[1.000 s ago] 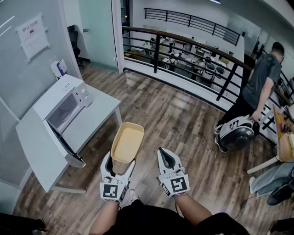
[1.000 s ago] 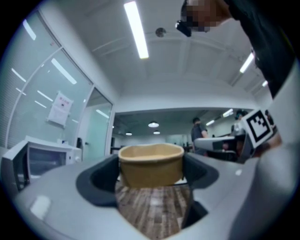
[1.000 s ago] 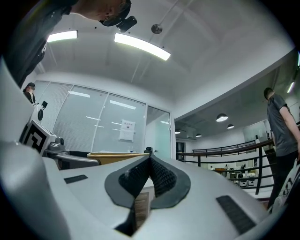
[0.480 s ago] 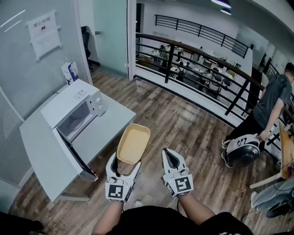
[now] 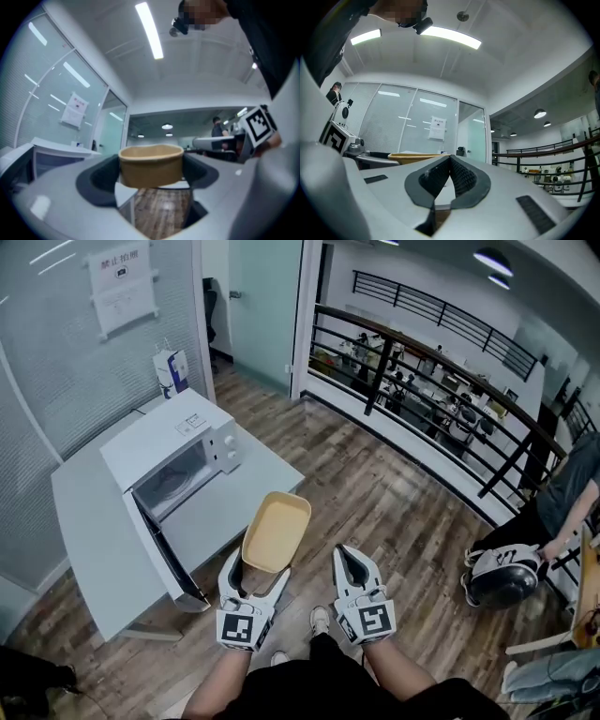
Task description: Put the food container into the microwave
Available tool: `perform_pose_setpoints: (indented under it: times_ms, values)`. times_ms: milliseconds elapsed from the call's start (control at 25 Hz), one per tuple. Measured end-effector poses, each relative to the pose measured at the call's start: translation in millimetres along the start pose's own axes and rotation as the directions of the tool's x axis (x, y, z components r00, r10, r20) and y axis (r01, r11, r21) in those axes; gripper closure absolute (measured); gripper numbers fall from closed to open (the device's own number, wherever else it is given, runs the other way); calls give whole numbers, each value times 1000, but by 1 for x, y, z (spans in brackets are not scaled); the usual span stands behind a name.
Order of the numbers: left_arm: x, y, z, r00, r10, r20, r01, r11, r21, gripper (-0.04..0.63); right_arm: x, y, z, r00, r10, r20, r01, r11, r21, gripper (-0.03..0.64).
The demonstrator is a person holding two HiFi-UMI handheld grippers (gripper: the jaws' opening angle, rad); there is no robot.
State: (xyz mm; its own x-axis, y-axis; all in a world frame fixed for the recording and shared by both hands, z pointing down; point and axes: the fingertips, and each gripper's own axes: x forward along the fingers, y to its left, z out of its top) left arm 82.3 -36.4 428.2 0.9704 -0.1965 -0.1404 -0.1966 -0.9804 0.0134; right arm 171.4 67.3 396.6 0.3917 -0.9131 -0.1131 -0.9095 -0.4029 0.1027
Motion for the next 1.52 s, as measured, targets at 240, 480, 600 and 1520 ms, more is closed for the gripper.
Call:
perform_pose_setpoints:
  times_ms: [240, 480, 600, 1520]
  values:
    - [26, 22, -5, 999, 52, -13, -51, 997, 51, 170, 46, -14, -9, 998, 54, 27, -55, 998, 30, 611]
    - [67, 46, 0, 991, 135, 15, -136, 988, 72, 171, 108, -33, -11, 988, 148, 49, -150, 988, 31, 611]
    - [86, 60, -3, 984, 179, 7, -179, 980, 91, 172, 139, -40, -17, 979, 198, 55, -201, 978, 50, 611]
    - [111, 133, -39, 830, 553, -76, -545, 832, 106, 173, 269, -11, -73, 813, 581, 33, -579, 803, 142, 611]
